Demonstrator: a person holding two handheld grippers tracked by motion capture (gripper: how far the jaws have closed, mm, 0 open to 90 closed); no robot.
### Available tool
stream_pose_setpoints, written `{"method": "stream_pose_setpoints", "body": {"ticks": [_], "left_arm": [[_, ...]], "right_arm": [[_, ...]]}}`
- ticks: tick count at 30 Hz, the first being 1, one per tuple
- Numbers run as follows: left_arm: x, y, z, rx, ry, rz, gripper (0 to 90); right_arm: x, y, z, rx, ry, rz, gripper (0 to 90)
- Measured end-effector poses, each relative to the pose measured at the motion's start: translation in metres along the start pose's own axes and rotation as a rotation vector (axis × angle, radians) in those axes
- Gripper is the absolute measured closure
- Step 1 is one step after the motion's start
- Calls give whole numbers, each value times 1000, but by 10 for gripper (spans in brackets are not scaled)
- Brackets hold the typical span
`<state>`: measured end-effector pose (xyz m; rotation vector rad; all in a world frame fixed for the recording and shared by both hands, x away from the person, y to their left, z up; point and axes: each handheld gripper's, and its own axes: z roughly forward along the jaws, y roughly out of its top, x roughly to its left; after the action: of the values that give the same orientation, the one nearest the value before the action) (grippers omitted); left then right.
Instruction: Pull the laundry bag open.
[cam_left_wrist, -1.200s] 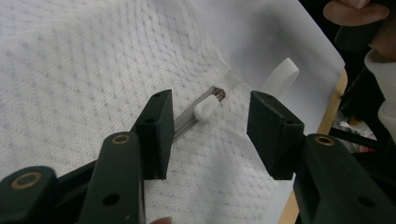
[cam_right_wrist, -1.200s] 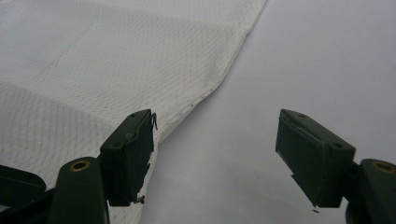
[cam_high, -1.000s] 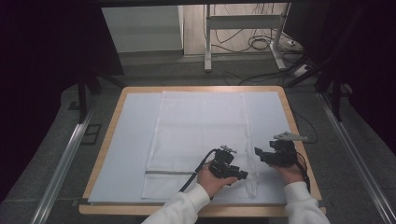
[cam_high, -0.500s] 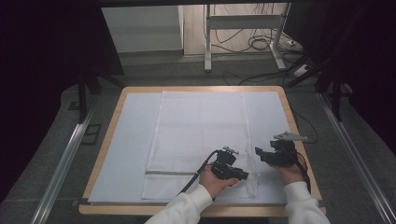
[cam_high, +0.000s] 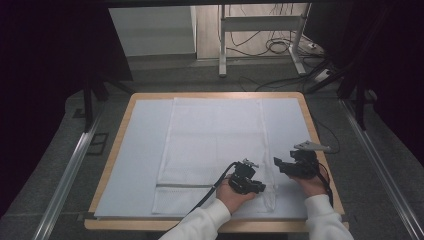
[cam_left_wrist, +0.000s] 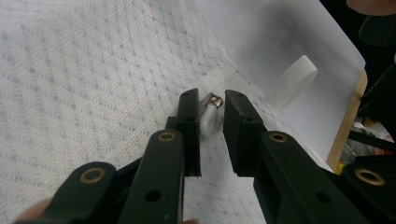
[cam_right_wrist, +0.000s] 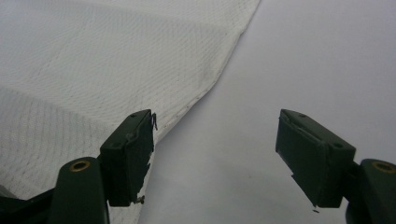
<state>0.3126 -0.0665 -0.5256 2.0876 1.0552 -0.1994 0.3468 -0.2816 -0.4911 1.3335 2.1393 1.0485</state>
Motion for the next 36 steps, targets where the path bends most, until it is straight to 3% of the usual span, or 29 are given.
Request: {"method": "stream_pose_setpoints", "body": {"ticks": [3,10,23,34,36], "left_arm": [[3,1,1,1,-15,-11,812],[3,1,0,3,-33,4,853],[5,1,-6,-14,-30,27,868],[4,2,-24,-46,-42,60,869],[4,1,-27,-51,-46,61,869]], "right_arm": [[-1,0,0,0,-2,0,271],[-1,-1,0,6,-2,-4,270],[-2,-1,-2,13,14,9,270],[6,5,-10,46,128,65,257],[7,5,-10,57,137,58,257]]}}
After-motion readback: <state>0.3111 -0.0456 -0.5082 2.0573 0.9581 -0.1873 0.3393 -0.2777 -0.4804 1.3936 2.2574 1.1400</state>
